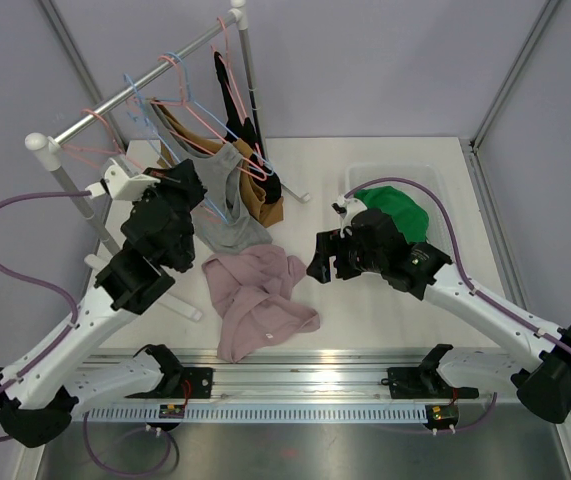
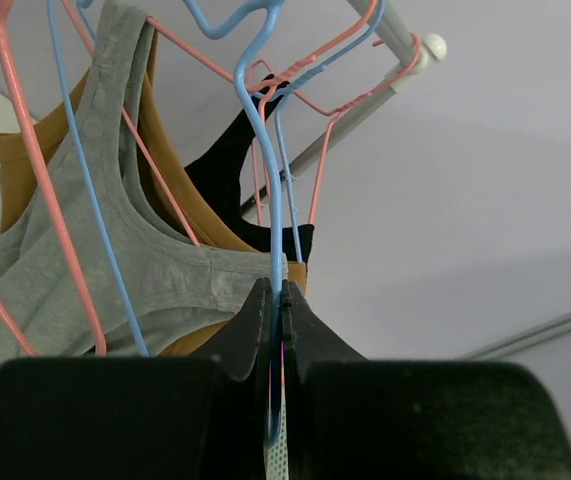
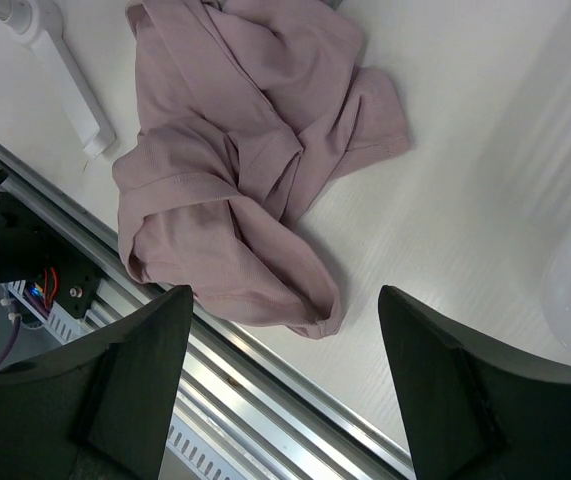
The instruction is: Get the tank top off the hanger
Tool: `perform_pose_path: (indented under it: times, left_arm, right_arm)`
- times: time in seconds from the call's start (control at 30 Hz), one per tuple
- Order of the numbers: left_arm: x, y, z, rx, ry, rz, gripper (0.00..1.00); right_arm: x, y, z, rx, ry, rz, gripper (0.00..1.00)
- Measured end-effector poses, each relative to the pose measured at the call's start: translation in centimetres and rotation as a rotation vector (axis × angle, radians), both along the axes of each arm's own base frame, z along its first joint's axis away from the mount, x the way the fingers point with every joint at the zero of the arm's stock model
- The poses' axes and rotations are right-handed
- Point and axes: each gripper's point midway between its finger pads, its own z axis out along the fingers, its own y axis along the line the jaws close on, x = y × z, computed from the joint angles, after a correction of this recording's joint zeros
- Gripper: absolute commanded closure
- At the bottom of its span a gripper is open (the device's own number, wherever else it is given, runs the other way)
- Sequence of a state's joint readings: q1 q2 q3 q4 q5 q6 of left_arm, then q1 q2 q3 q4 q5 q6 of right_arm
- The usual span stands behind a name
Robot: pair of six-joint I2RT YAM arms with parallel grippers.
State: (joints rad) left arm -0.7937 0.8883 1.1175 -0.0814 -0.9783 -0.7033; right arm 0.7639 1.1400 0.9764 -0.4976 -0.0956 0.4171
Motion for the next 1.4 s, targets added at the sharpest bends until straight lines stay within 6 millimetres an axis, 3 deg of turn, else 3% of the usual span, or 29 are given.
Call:
perform_pose_path:
  times: [0.13, 0.4, 0.63, 0.9, 0.97, 1.03, 1.07, 1.1, 1.13, 1.3, 1.33, 1.4]
  left_arm:
    - [1.9, 0.3, -0.8, 0.043, 0.049, 0.06, 1.0]
    - [3.9, 4.1, -1.8, 0.063, 0.101, 0.169, 1.0]
    - [4.1, 5.0, -1.9, 0.047, 0.114, 0.168, 1.0]
    - [3.6, 5.2, -4.3, 0.006, 0.132, 0.158, 1.0]
    - [3.7, 5.0, -4.3, -0.001, 0.132, 0.153, 1.0]
    - [3.7, 5.0, -4.3, -0.006, 0.13, 0.149, 0.88]
    - [3.7, 4.9, -4.3, -0.01, 0.13, 0.146, 0.67]
    - [3.6, 4.9, -4.5, -0.006, 0.136, 0.144, 0.59]
    - [3.6, 4.9, -4.6, -0.011, 0.139, 0.141, 0.46]
    - [2.2, 5.1, -4.3, -0.039, 0.131, 0.111, 0.24]
    - [1.6, 5.3, -4.0, -0.047, 0.121, 0.101, 0.05]
    - [0.3, 5.5, -3.1, -0.067, 0.092, 0.071, 0.01]
  right_arm:
    - [0.0, 0.0, 0.0, 0.001, -0.001, 0.004, 0.17]
    - [0.1, 0.2, -0.2, -0.001, 0.0, 0.011, 0.18]
    - [0.2, 0.8, -0.9, -0.003, 0.019, 0.03, 0.17]
    - [0.2, 1.6, -1.2, 0.011, 0.034, 0.056, 0.16]
    - [0.2, 1.9, -1.5, 0.008, 0.042, 0.061, 0.12]
    - [0.1, 2.3, -1.8, 0.003, 0.051, 0.074, 0.05]
    - [0.1, 2.7, -2.0, -0.001, 0.055, 0.083, 0.01]
    - [0.0, 3.1, -2.2, -0.004, 0.057, 0.093, 0.0]
    - [-0.1, 3.5, -2.5, -0.013, 0.062, 0.106, 0.0]
    - [-1.1, 6.2, -4.4, -0.054, 0.069, 0.175, 0.0]
    - [-1.6, 6.9, -5.0, -0.067, 0.068, 0.193, 0.01]
    - [-2.5, 8.1, -6.2, -0.101, 0.056, 0.222, 0.01]
